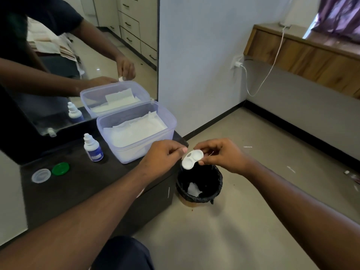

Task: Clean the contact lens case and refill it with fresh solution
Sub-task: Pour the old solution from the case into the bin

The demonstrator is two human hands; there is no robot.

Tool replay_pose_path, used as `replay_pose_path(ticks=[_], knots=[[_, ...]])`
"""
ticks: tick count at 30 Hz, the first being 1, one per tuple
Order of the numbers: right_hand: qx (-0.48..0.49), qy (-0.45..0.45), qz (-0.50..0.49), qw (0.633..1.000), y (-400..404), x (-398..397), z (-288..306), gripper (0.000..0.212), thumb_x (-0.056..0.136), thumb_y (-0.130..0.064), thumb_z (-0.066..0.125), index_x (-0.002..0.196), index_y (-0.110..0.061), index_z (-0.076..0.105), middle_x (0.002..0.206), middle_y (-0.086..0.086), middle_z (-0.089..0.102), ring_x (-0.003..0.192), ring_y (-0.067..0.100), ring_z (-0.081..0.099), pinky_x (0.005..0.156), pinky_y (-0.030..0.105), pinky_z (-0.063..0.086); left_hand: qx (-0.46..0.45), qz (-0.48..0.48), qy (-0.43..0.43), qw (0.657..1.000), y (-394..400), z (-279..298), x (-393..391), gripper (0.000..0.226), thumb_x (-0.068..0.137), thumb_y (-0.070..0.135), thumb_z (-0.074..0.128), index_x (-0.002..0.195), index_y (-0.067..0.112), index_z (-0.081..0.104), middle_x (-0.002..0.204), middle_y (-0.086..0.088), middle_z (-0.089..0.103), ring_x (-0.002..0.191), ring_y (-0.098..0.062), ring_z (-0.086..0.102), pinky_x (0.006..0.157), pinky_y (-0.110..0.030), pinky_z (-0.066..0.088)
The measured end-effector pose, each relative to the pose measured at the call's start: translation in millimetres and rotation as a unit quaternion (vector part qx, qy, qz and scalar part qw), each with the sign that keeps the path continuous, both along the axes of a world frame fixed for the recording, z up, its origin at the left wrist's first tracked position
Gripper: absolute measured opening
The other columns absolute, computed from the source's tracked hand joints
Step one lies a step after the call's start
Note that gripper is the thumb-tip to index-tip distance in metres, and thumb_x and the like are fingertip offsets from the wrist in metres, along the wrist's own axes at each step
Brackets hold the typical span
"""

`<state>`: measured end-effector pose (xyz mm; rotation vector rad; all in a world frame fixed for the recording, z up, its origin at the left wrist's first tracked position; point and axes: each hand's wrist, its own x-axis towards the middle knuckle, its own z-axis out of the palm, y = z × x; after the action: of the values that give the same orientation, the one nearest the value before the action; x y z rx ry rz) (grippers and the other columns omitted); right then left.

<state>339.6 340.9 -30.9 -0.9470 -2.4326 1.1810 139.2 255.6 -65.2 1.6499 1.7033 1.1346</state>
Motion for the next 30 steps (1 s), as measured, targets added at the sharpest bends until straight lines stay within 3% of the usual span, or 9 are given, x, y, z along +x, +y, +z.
replay_pose_path(ticks=[3,7,9,13,15,18,21,24,30], knots=[[-0.038,0.038,0.032,0.998,-26,-18,2,0.035,0.076,-0.008,0.077,0.105,-0.026,0.07,0.099,-0.008,0.073,0.093,0.008,0.068,0.086,0.028,0.053,-0.053,0.002,-0.069,0.996,-27,10,-12,0.012,0.085,0.021,0.068,0.091,0.018,0.079,0.082,0.005,0.076,0.076,-0.005,0.068,0.07,-0.021,0.051],[-0.05,0.068,0.058,0.995,-54,-47,-2,0.037,0.075,-0.005,0.078,0.104,-0.026,0.07,0.095,-0.012,0.073,0.09,0.006,0.068,0.083,0.021,0.052,-0.113,-0.007,-0.097,0.989,-62,20,-44,0.007,0.081,0.019,0.073,0.082,0.018,0.079,0.078,-0.009,0.075,0.07,-0.02,0.062,0.067,-0.033,0.048],[-0.053,0.069,0.073,0.994,-65,-62,-2,0.036,0.075,-0.006,0.078,0.106,-0.021,0.07,0.096,-0.008,0.074,0.09,0.006,0.069,0.082,0.02,0.053,-0.133,-0.006,-0.109,0.985,-80,21,-59,0.007,0.082,0.019,0.072,0.081,0.016,0.079,0.076,-0.013,0.074,0.066,-0.022,0.06,0.063,-0.032,0.046],[-0.014,0.038,0.087,0.995,-71,-84,17,0.031,0.076,-0.014,0.078,0.105,-0.019,0.071,0.09,-0.007,0.074,0.084,0.002,0.068,0.08,0.016,0.053,-0.119,0.046,-0.11,0.986,-113,16,-81,0.007,0.082,0.011,0.071,0.08,0.011,0.078,0.075,-0.008,0.075,0.068,-0.017,0.066,0.069,-0.031,0.054],[0.016,0.059,0.053,0.997,-64,-94,33,0.024,0.078,-0.018,0.077,0.102,-0.02,0.072,0.088,-0.008,0.073,0.082,0.003,0.068,0.078,0.016,0.054,-0.113,0.075,-0.155,0.979,-126,13,-92,0.007,0.082,0.01,0.071,0.081,0.01,0.078,0.078,-0.009,0.075,0.074,-0.021,0.07,0.072,-0.031,0.058],[0.102,0.071,0.003,0.992,-46,-120,50,0.018,0.083,-0.02,0.071,0.101,-0.019,0.073,0.092,-0.008,0.071,0.08,0.004,0.067,0.077,0.015,0.053,-0.098,0.119,-0.222,0.963,-139,12,-104,0.007,0.083,0.002,0.069,0.083,0.002,0.075,0.079,-0.012,0.075,0.072,-0.019,0.07,0.065,-0.022,0.056],[0.151,0.017,-0.011,0.988,-24,-151,56,0.019,0.085,-0.018,0.07,0.103,-0.013,0.073,0.096,-0.002,0.07,0.081,0.009,0.065,0.079,0.018,0.05,-0.084,0.147,-0.252,0.953,-142,11,-107,0.007,0.082,-0.002,0.067,0.084,-0.005,0.073,0.081,-0.017,0.074,0.071,-0.02,0.07,0.064,-0.023,0.057],[0.17,-0.093,-0.019,0.981,-6,-179,51,0.019,0.083,-0.012,0.071,0.102,-0.009,0.072,0.098,0.005,0.069,0.076,0.012,0.061,0.076,0.021,0.046,-0.099,0.158,-0.272,0.944,-137,11,-108,0.008,0.082,-0.002,0.068,0.086,-0.008,0.072,0.084,-0.018,0.074,0.073,-0.022,0.07,0.063,-0.026,0.058],[0.103,-0.248,-0.002,0.963,2,-215,39,0.028,0.079,-0.014,0.076,0.104,-0.005,0.067,0.097,0.01,0.066,0.086,0.024,0.063,0.079,0.029,0.054,-0.099,0.172,-0.289,0.936,-137,8,-112,0.008,0.081,0.0,0.069,0.086,-0.006,0.072,0.086,-0.016,0.074,0.079,-0.026,0.071,0.069,-0.033,0.06]])
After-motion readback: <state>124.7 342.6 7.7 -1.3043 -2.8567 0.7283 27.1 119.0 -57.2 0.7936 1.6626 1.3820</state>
